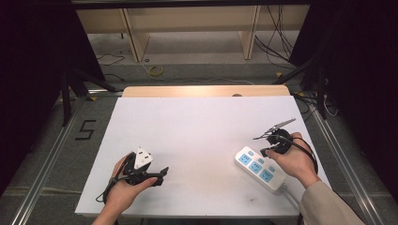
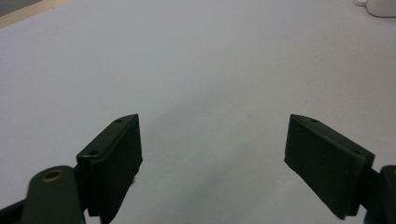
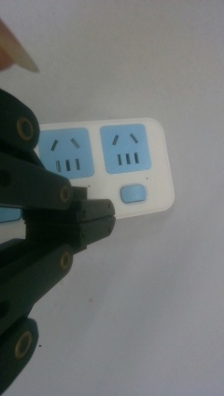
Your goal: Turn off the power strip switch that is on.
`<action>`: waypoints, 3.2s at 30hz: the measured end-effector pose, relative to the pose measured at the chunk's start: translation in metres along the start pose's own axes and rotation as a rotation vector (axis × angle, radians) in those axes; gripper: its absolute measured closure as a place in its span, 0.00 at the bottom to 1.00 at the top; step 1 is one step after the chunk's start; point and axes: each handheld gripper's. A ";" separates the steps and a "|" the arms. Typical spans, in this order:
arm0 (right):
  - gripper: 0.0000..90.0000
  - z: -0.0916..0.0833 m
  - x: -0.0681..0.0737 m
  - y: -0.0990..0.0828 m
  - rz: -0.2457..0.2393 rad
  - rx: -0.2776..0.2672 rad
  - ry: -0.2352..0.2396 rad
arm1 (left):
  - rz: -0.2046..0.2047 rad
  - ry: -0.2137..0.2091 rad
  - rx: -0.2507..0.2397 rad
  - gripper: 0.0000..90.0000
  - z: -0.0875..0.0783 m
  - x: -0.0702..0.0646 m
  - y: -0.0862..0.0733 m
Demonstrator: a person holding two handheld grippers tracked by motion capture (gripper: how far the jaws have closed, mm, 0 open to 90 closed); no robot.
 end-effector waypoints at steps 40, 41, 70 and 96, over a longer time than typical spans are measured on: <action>0.88 -0.014 0.019 -0.026 -0.054 -0.258 0.128 | -0.001 -0.005 0.004 0.21 0.000 0.000 -0.001; 0.86 -0.014 0.019 -0.027 -0.058 -0.265 0.131 | -0.001 -0.005 0.004 0.21 0.000 0.000 -0.001; 0.50 -0.015 0.025 -0.068 -0.136 -0.517 0.261 | 0.002 -0.036 -0.020 0.20 -0.004 -0.001 -0.003; 0.38 -0.012 0.034 -0.069 -0.171 -0.549 0.267 | 0.010 -0.046 -0.010 0.21 -0.004 -0.003 -0.004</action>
Point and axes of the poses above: each handheld gripper's, and its own axes: z roughly forward along the jaws, y roughly out of its top, x roughly to its left, and after that the axes turned 9 degrees about -x, right-handed
